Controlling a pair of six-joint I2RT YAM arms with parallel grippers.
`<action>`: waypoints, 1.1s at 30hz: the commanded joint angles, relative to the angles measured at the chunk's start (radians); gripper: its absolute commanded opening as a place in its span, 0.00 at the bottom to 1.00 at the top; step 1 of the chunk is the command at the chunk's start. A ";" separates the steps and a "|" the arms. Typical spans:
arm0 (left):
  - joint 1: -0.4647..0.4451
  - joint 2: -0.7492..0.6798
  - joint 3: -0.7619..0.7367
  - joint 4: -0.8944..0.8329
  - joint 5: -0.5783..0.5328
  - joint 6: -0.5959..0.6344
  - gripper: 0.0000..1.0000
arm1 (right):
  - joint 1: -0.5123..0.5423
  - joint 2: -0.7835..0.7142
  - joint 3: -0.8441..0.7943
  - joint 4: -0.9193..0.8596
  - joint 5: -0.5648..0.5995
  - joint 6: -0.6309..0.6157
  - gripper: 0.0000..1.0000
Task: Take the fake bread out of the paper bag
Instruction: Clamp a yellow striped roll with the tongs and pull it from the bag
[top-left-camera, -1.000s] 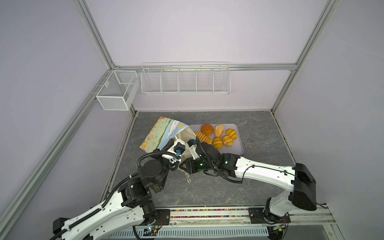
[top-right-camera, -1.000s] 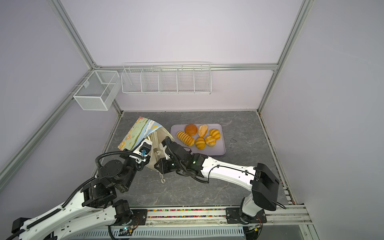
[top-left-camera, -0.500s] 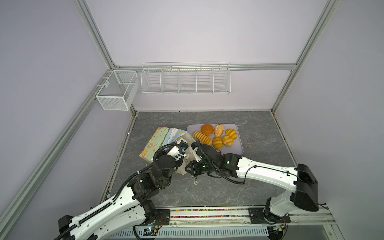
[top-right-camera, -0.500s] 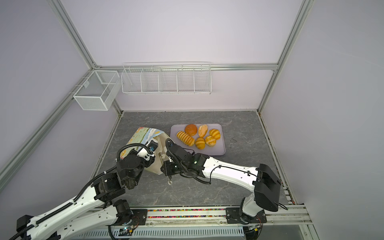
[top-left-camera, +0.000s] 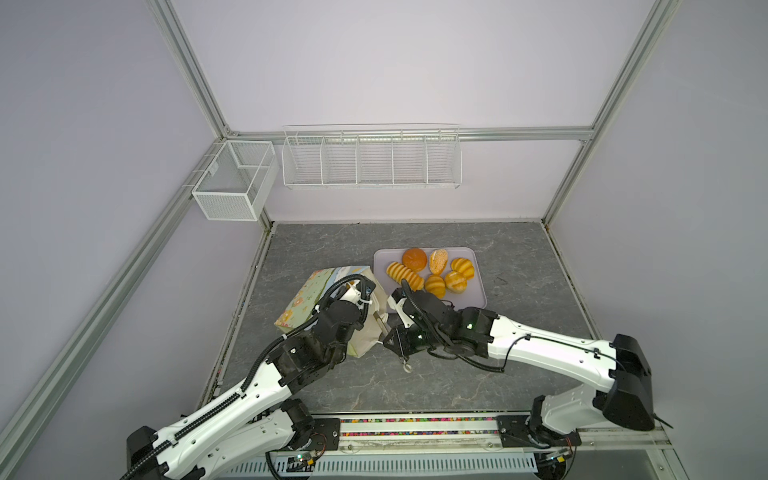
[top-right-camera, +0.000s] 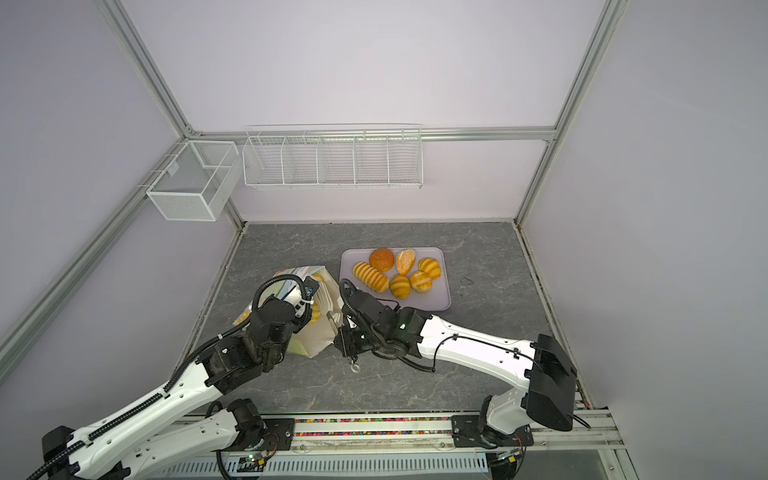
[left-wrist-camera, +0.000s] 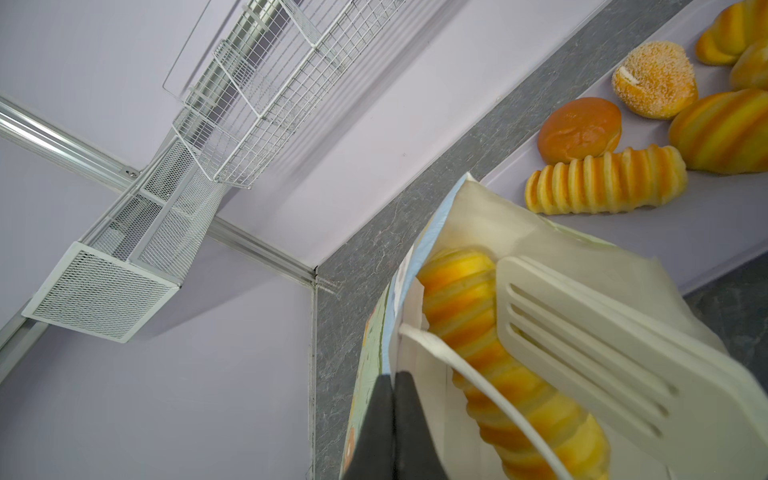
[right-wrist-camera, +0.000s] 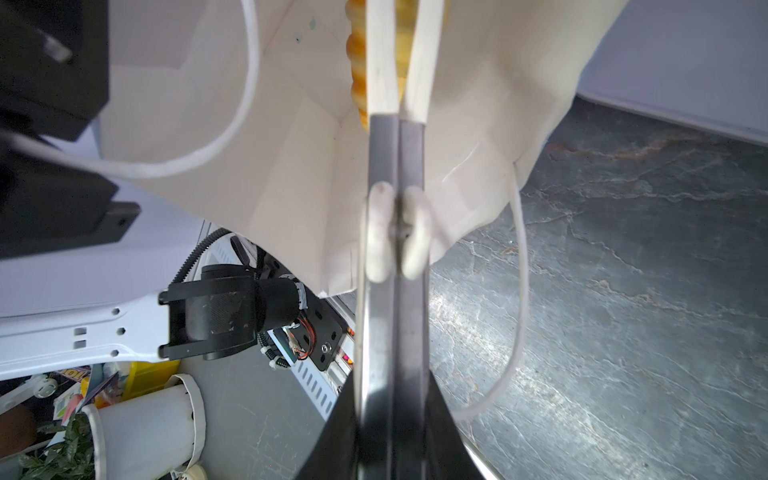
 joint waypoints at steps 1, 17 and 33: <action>0.008 0.011 0.034 -0.022 0.026 -0.031 0.00 | -0.005 -0.038 -0.017 0.001 -0.010 -0.027 0.07; 0.023 0.146 0.024 -0.028 0.089 -0.079 0.00 | -0.009 -0.083 -0.158 0.032 0.015 -0.014 0.07; 0.024 0.171 0.048 -0.023 0.165 -0.168 0.00 | -0.060 -0.116 -0.170 -0.007 -0.035 -0.049 0.07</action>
